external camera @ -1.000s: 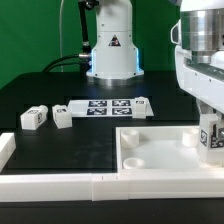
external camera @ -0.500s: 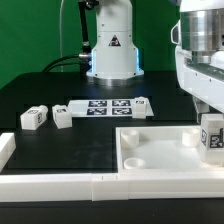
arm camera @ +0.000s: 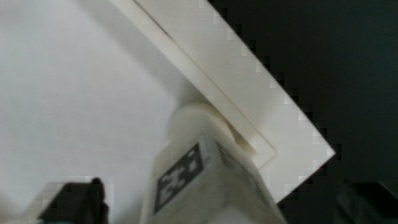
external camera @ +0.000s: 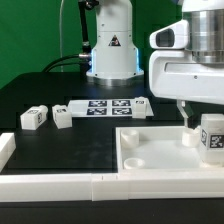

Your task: Assemble one leg

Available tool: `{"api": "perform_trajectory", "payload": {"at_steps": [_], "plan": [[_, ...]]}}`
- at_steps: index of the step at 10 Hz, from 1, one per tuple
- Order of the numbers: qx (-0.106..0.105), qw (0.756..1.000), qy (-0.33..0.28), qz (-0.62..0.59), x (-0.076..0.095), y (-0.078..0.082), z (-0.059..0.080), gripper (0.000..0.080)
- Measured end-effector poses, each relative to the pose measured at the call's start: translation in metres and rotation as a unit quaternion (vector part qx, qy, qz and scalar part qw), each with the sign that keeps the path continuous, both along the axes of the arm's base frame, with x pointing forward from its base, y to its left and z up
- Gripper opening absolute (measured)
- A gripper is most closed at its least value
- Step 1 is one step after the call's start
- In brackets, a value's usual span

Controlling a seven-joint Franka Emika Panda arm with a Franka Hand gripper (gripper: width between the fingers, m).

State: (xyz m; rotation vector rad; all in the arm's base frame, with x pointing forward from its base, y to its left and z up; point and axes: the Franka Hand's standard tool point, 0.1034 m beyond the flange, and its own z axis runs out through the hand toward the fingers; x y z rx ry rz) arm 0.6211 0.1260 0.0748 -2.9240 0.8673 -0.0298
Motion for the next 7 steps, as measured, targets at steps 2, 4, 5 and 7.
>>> {"api": "perform_trajectory", "payload": {"at_steps": [2,4,5,7], "plan": [[-0.008,0.991,-0.003,0.132,0.0,-0.0007,-0.0007,0.0649],[-0.023,0.966,-0.01,0.259,0.0012,-0.0037,-0.001,0.0649],[-0.027,0.957,-0.016,0.29,0.0028,-0.0051,-0.0006,0.0649],[-0.027,0.957,-0.016,0.288,0.0028,-0.0053,-0.0006,0.0619]]}}
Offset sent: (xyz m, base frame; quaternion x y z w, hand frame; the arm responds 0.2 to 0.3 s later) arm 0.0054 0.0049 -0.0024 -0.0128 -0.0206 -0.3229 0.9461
